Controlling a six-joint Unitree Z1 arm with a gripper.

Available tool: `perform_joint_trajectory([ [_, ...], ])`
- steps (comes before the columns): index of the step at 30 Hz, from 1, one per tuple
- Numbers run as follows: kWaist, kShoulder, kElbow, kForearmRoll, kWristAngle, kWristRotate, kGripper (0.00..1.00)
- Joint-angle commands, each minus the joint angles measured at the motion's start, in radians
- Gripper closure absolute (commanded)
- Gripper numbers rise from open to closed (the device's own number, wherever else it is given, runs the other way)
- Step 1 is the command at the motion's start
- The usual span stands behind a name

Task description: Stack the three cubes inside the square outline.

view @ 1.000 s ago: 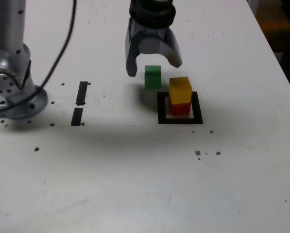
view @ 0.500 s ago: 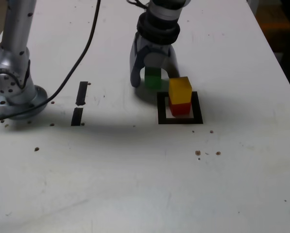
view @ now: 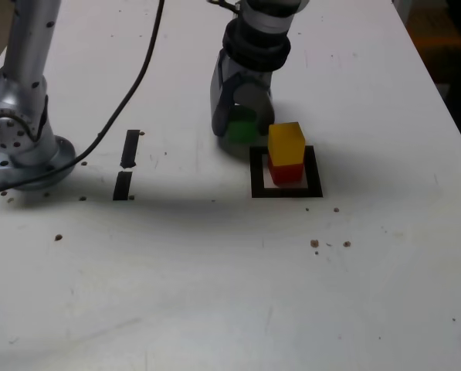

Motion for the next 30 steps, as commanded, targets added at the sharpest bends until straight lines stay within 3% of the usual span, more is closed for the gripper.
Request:
perform_joint_trajectory([
  [1,0.001,0.002,-0.01,0.021,-0.002,0.001,0.76],
  [8,-0.027,-0.04,-0.111,0.19,0.009,-0.026,0.77],
  [11,-0.065,-0.086,-0.228,0.315,0.018,-0.056,0.79],
  [16,-0.148,-0.157,-0.403,0.448,0.031,-0.1,0.82],
  [20,-0.209,-0.159,-0.484,0.481,0.031,-0.129,0.87],
  [30,-0.25,-0.044,-0.55,0.48,-0.019,-0.153,0.88],
])
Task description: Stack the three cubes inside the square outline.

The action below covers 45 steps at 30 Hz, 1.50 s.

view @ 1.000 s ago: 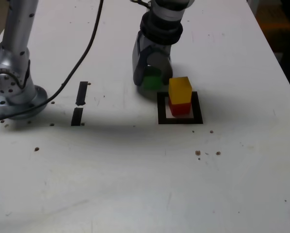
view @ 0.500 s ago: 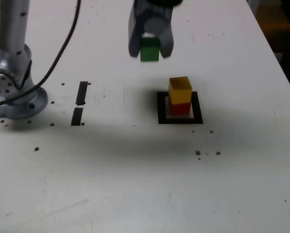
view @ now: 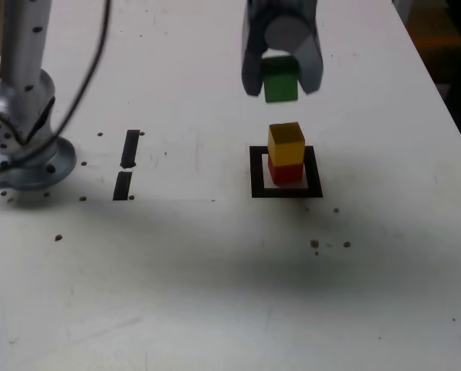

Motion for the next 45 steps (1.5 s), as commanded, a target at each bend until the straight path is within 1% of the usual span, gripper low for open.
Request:
perform_joint_trajectory([
  [1,0.0,0.006,-0.015,0.012,-0.001,-0.002,0.88],
  [4,-0.003,0.022,-0.025,0.011,-0.01,-0.002,0.88],
  [10,-0.017,0.073,-0.047,0.009,-0.044,-0.003,0.88],
  [14,-0.021,0.099,-0.04,0.009,-0.053,-0.006,0.88],
  [19,-0.027,0.124,-0.033,0.009,-0.049,-0.008,0.88],
  [26,-0.027,0.13,-0.024,0.007,-0.026,-0.013,0.88],
  [33,-0.026,0.137,-0.029,0.005,-0.025,-0.016,0.87],
  [36,-0.026,0.142,-0.029,0.005,-0.024,-0.016,0.82],
  [38,-0.026,0.145,-0.028,0.006,-0.023,-0.016,0.76],
  [39,-0.026,0.146,-0.028,0.006,-0.022,-0.016,0.72],
  [42,-0.026,0.149,-0.029,0.008,-0.018,-0.016,0.57],
  [45,-0.026,0.149,-0.029,0.008,-0.014,-0.014,0.35],
])
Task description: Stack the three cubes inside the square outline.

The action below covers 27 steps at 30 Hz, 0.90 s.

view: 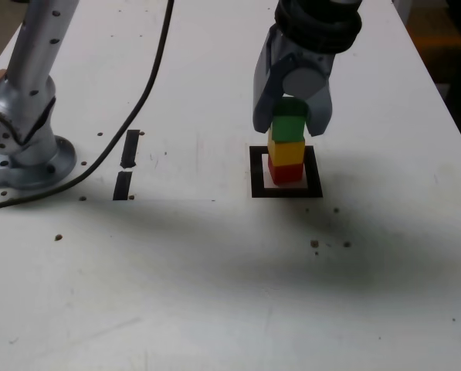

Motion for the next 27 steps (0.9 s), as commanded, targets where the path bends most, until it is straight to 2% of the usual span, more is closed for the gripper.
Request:
perform_joint_trajectory([
  [1,0.0,0.002,-0.003,0.013,0.003,0.002,0.26],
  [3,0.0,0.001,-0.004,0.012,0.004,0.004,0.14],
  [5,0.0,-0.002,-0.004,0.012,0.007,0.005,0.07],
  [7,0.0,-0.007,-0.003,0.012,0.01,0.004,0.03],
  [12,-0.001,-0.054,0.017,0.015,0.015,0.002,0.01],
  [14,-0.002,-0.106,0.039,0.017,0.017,0.001,0.01],
  [17,-0.004,-0.259,0.125,0.017,0.018,0.004,0.0],
  [21,0.006,-0.401,0.256,0.014,0.002,0.021,0.01],
  [24,0.018,-0.493,0.404,-0.002,-0.015,0.033,0.01],
  [27,0.027,-0.575,0.593,-0.072,-0.03,0.039,0.01],
])
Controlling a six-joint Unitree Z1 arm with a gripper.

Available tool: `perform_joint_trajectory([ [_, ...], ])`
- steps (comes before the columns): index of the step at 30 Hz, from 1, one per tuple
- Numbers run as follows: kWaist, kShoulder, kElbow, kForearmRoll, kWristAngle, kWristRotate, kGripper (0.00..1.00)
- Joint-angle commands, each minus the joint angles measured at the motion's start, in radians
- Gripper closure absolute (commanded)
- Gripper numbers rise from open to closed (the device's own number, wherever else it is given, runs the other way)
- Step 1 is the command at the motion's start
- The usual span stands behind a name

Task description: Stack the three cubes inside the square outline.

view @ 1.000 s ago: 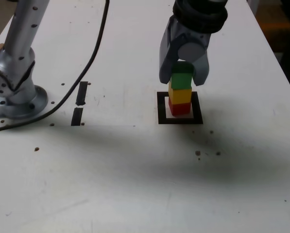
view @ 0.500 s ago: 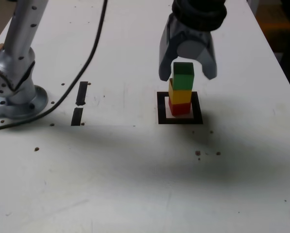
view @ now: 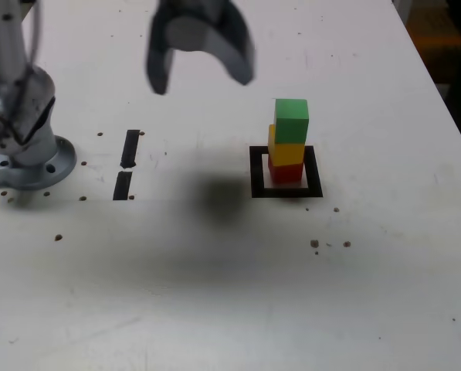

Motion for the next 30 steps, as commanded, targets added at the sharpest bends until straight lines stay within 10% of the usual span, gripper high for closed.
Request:
perform_joint_trajectory([
  [1,0.006,-0.173,0.208,-0.053,-0.009,0.004,0.01],
  [18,0.061,-0.25,0.766,-0.524,0.016,0.097,0.0],
  [30,0.064,-0.278,0.794,-0.522,-0.017,0.068,0.0],
])
